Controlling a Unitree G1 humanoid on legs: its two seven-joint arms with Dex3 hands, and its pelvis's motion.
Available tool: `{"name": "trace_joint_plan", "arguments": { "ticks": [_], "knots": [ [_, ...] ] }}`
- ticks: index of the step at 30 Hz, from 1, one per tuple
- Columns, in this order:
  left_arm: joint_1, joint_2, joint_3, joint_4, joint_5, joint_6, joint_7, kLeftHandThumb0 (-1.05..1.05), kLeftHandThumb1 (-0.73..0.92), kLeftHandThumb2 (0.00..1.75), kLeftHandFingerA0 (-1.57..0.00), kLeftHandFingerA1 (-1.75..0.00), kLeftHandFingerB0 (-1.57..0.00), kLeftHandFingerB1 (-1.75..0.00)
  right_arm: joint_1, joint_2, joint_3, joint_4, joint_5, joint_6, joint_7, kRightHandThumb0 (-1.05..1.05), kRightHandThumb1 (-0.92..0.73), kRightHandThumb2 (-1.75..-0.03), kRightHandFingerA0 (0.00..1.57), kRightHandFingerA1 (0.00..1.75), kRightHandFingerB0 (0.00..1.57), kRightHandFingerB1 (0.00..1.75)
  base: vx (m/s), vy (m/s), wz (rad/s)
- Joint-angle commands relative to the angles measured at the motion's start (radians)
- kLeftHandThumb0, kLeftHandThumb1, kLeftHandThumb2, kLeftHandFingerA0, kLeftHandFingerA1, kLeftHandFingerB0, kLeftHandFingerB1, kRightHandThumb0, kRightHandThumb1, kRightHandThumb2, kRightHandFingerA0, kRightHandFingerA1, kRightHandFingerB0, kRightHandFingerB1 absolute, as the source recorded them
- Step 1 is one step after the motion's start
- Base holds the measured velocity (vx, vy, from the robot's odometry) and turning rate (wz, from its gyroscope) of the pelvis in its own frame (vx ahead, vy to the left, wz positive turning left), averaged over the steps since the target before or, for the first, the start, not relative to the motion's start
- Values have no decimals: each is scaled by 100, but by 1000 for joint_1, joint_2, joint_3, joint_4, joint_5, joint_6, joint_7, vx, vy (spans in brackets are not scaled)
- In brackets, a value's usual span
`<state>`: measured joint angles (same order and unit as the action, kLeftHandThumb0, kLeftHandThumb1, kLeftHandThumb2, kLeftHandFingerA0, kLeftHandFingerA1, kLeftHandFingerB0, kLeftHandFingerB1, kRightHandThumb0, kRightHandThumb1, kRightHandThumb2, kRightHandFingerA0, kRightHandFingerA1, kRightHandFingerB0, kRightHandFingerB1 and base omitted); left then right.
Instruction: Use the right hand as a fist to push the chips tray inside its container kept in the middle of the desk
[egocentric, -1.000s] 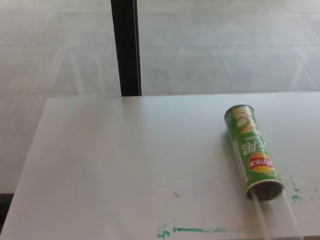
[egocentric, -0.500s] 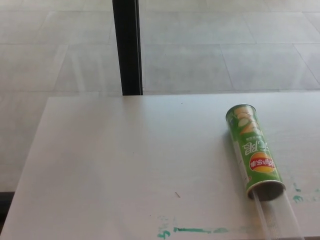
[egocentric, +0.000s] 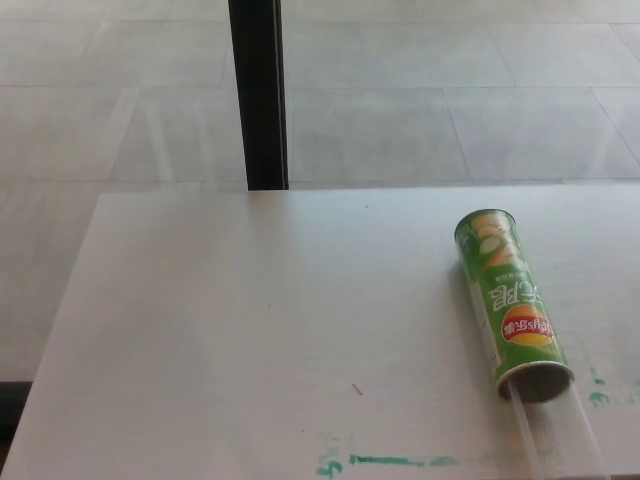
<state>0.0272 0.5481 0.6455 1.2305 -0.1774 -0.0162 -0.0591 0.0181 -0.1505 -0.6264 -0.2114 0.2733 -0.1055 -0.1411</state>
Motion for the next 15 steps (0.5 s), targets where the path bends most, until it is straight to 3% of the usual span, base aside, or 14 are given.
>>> {"name": "trace_joint_plan", "arguments": {
  "ticks": [1,3,4,5,6,7,9,11,12,13,15],
  "knots": [
    [-1,59,16,31,-45,51,15,-73,92,71,-51,-63,-38,-48,421,-301,263,-511,25,78,496,-50,-81,-64,75,98,52,44,0,0,0],
    [0,61,20,32,-49,53,10,-73,92,70,-51,-61,-36,-46,456,-360,265,-505,-8,47,550,-48,-77,-63,83,89,54,45,0,0,0],
    [6,62,9,29,-38,43,1,-70,74,112,-47,-67,-28,-55,470,-371,269,-510,-17,38,555,-48,-75,-63,86,88,54,45,0,0,0],
    [7,64,7,29,-36,44,-1,-71,74,111,-47,-67,-22,-53,480,-382,272,-515,-21,35,559,-49,-75,-63,86,87,54,45,0,0,0],
    [5,66,6,30,-35,49,5,-73,92,70,-51,-60,-30,-43,501,-403,276,-522,-25,27,575,-45,-58,-100,80,88,45,60,0,0,0],
    [5,65,13,31,-43,48,0,-72,92,71,-48,-60,-31,-44,524,-429,277,-534,-43,24,588,-53,-75,-62,85,92,55,45,0,0,0],
    [4,66,11,30,-41,53,4,-73,92,71,-49,-60,-41,-50,552,-461,278,-552,-54,25,599,-53,-74,-62,83,93,55,45,0,0,0],
    [5,67,20,30,-50,56,0,-73,92,71,-47,-60,-38,-49,575,-484,280,-571,-50,38,606,-53,-75,-62,83,93,56,45,0,0,0],
    [5,67,28,26,-59,62,-4,-73,92,70,-44,-60,-38,-49,590,-500,281,-582,-50,44,613,-50,-60,-100,78,89,48,61,0,0,0],
    [8,66,28,19,-60,65,-3,-73,92,70,-47,-61,-38,-49,615,-528,279,-598,-53,55,633,-48,-73,-62,80,86,55,48,0,0,0],
    [8,67,24,16,-55,66,7,-72,92,71,-47,-61,-37,-48,640,-555,282,-605,-63,49,647,-46,-74,-62,80,85,56,49,0,0,0]
  ]
}}
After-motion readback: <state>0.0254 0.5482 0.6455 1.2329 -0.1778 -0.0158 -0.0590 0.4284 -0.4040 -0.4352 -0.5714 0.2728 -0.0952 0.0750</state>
